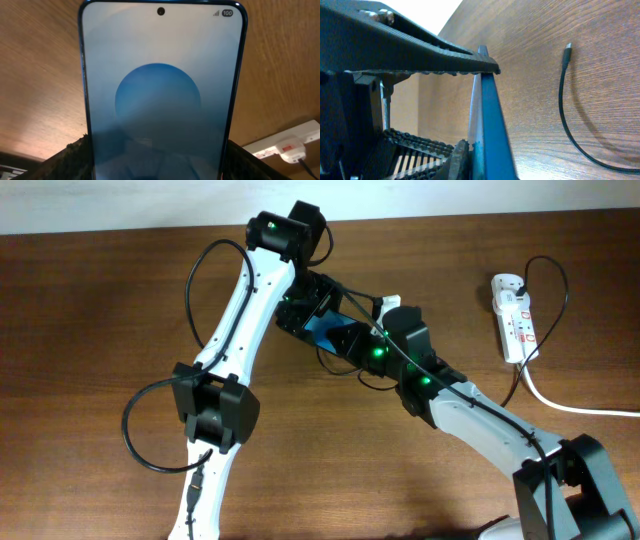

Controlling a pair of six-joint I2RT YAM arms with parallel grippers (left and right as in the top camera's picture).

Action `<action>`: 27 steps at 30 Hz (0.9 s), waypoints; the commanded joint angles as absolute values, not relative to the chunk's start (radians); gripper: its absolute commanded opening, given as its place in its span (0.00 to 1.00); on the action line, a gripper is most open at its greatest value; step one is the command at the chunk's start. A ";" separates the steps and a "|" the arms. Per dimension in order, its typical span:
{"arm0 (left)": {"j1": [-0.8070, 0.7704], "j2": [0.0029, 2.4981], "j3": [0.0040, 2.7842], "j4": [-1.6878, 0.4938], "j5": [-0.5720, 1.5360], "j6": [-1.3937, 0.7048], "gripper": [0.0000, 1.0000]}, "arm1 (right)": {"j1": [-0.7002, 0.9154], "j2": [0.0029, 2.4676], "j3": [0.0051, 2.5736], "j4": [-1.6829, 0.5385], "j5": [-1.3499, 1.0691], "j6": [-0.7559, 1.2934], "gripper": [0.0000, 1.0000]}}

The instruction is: Plug charger to phone and switch on socket

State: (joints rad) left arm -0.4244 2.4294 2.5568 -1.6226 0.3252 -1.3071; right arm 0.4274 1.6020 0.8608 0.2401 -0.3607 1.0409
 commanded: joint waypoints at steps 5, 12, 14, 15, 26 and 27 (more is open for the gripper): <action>-0.428 2.423 2.582 -1.633 0.363 -1.324 0.56 | 0.423 1.603 0.871 0.232 -0.376 1.004 0.04; -0.334 2.423 2.582 -1.490 0.813 -0.500 0.87 | 0.088 1.411 0.871 0.069 -0.569 0.941 0.04; -0.326 2.423 2.582 -1.424 0.979 -0.439 0.90 | 0.057 1.347 0.871 0.180 -0.543 1.023 0.04; -0.326 2.423 2.582 -1.366 1.071 -0.440 0.91 | 0.063 1.343 0.871 0.268 -0.477 1.171 0.04; -0.327 2.423 2.582 -0.945 1.220 -0.839 0.86 | 0.322 1.418 0.871 0.439 -0.028 1.869 0.04; -0.327 2.423 2.582 -0.908 1.220 -0.883 0.83 | 0.338 1.431 0.871 0.457 -0.010 1.879 0.04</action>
